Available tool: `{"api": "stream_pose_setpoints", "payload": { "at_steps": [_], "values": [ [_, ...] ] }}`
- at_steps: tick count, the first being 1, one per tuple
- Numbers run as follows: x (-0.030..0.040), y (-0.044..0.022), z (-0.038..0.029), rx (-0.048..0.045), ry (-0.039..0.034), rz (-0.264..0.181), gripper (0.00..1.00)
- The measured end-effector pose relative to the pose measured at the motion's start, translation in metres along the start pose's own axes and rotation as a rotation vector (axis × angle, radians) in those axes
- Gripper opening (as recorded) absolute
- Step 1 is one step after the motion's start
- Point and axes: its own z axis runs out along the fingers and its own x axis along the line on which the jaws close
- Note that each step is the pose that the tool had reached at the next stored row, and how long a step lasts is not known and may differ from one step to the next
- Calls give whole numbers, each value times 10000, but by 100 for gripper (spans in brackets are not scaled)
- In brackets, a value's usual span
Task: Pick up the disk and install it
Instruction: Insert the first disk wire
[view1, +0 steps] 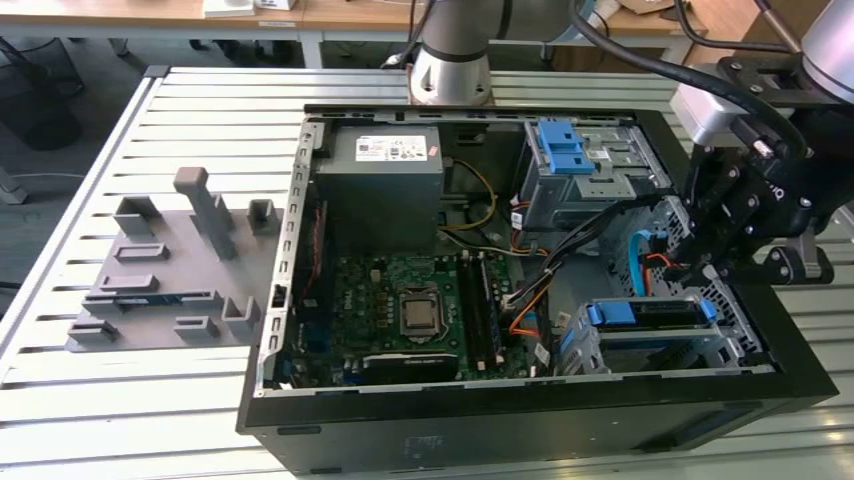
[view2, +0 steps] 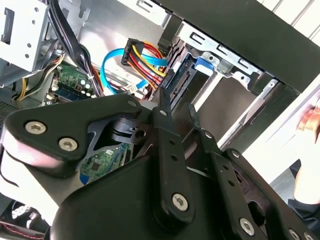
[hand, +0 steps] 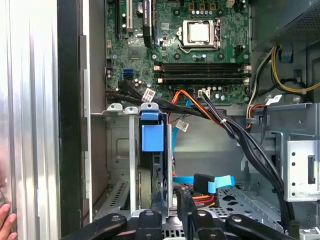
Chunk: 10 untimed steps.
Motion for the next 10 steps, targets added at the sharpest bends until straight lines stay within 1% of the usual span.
{"api": "stream_pose_setpoints", "payload": {
  "at_steps": [5,10],
  "values": [
    [-2,-42,4,-1,2,-2,30],
    [4,-56,5,-1,-9,0,30]
  ]
}}
